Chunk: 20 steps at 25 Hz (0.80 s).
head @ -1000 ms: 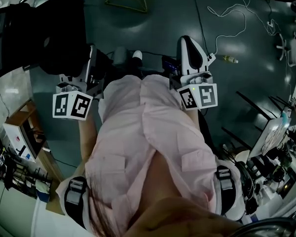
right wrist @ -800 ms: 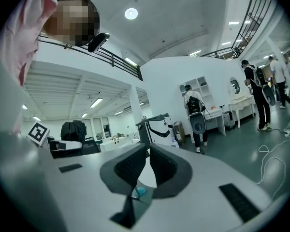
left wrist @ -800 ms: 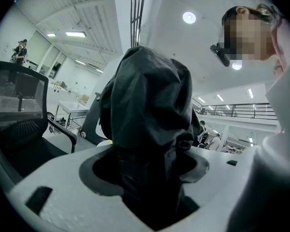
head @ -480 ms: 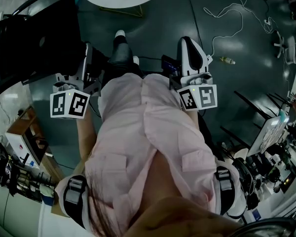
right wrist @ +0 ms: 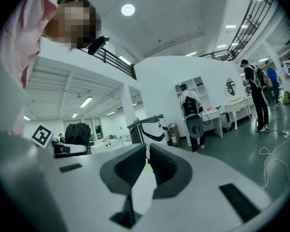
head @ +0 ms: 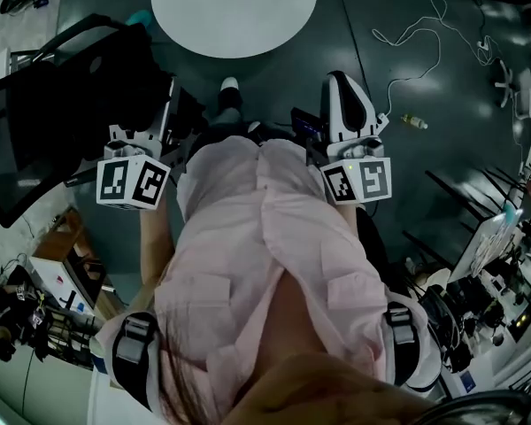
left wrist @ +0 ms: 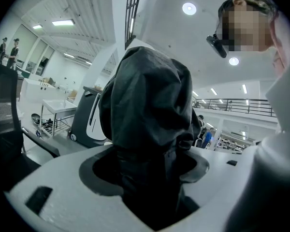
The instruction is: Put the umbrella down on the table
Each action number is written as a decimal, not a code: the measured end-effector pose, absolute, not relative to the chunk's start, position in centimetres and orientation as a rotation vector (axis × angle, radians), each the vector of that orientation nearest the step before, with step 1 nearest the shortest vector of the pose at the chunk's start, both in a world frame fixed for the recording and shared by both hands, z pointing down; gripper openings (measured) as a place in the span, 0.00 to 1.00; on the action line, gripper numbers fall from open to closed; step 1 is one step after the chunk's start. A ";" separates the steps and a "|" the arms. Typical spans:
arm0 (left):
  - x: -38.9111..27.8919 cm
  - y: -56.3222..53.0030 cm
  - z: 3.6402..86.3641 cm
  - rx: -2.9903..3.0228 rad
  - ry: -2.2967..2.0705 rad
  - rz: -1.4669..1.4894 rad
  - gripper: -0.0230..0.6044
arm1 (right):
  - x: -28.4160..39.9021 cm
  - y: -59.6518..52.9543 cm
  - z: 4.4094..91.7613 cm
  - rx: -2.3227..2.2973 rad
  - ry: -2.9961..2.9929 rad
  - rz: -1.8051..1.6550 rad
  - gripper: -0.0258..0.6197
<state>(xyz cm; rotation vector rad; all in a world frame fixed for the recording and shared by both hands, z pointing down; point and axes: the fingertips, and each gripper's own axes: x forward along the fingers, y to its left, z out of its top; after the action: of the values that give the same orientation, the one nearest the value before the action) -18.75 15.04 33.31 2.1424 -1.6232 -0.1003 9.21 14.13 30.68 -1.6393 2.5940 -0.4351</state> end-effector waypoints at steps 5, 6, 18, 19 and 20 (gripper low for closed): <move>-19.9 10.9 33.4 2.202 -1.585 -0.065 0.54 | 6.5 11.3 31.3 -1.649 2.571 -0.462 0.10; -20.0 10.6 33.6 2.205 -1.575 -0.060 0.54 | 6.2 11.1 31.3 -1.653 2.571 -0.459 0.10; -19.3 8.3 35.2 2.167 -1.525 -0.032 0.54 | 6.4 8.0 31.8 -1.667 2.577 -0.503 0.10; -19.3 8.2 35.3 2.160 -1.534 -0.029 0.54 | 6.2 7.6 31.9 -1.649 2.590 -0.505 0.10; -19.2 8.0 35.3 2.154 -1.543 -0.027 0.54 | 6.2 7.2 31.9 -1.631 2.603 -0.506 0.10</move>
<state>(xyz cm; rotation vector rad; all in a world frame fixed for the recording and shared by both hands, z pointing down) -19.20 7.97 35.33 2.1535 -1.5429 -0.0273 6.18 7.18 31.92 -1.6311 2.6028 -0.5058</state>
